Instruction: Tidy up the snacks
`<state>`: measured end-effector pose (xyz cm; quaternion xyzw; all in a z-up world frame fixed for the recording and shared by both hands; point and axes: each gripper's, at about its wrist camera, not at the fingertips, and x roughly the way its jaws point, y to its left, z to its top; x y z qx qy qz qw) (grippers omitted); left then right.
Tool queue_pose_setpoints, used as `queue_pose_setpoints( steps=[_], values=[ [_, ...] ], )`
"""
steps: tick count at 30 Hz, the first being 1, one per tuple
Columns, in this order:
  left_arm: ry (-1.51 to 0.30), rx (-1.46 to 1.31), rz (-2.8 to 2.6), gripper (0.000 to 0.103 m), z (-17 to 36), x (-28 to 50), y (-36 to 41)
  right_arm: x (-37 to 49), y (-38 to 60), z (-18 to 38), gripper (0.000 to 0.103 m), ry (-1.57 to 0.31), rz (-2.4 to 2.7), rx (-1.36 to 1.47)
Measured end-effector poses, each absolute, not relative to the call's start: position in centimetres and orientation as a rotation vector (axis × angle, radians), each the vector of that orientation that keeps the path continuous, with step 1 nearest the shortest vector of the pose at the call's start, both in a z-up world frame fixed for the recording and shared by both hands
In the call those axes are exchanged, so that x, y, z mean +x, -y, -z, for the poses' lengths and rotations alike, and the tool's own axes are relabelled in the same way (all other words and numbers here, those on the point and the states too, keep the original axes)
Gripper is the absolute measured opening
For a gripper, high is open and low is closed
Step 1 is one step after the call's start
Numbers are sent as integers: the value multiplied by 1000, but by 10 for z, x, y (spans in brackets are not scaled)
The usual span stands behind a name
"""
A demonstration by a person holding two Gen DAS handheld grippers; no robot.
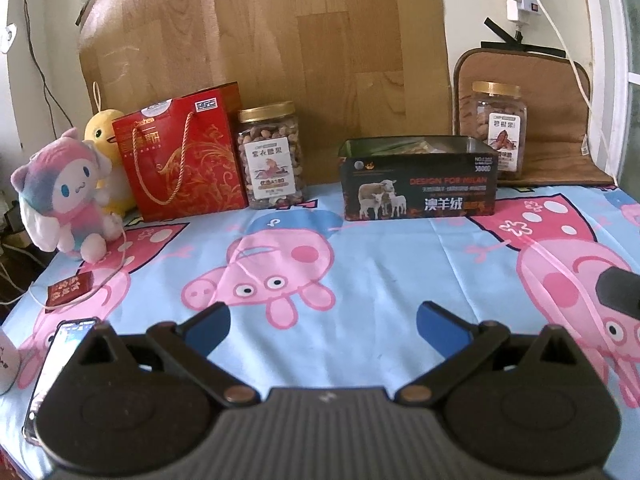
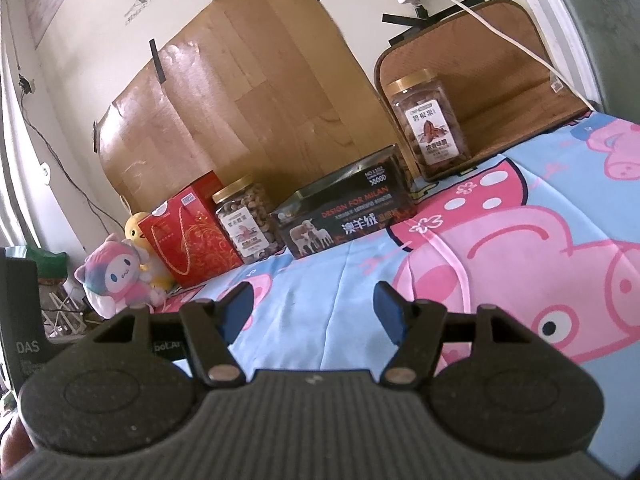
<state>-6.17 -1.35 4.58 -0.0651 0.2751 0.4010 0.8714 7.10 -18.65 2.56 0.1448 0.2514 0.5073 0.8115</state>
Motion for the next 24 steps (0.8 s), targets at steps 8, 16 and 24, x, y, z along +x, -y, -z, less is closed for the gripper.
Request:
queue_pose_setpoints(
  steps=[8,16,24],
  values=[
    [-585,-129,-853,103,-44,-61,13,72,187,-24,69,-546,-1078,318],
    [-596,-124,-865,103,-43,-61,10,72,186,-24,69,-548,-1077,318],
    [-605,-123,-874,103,-41,-61,7,74,186,-22,69,-555,-1071,325]
  ],
)
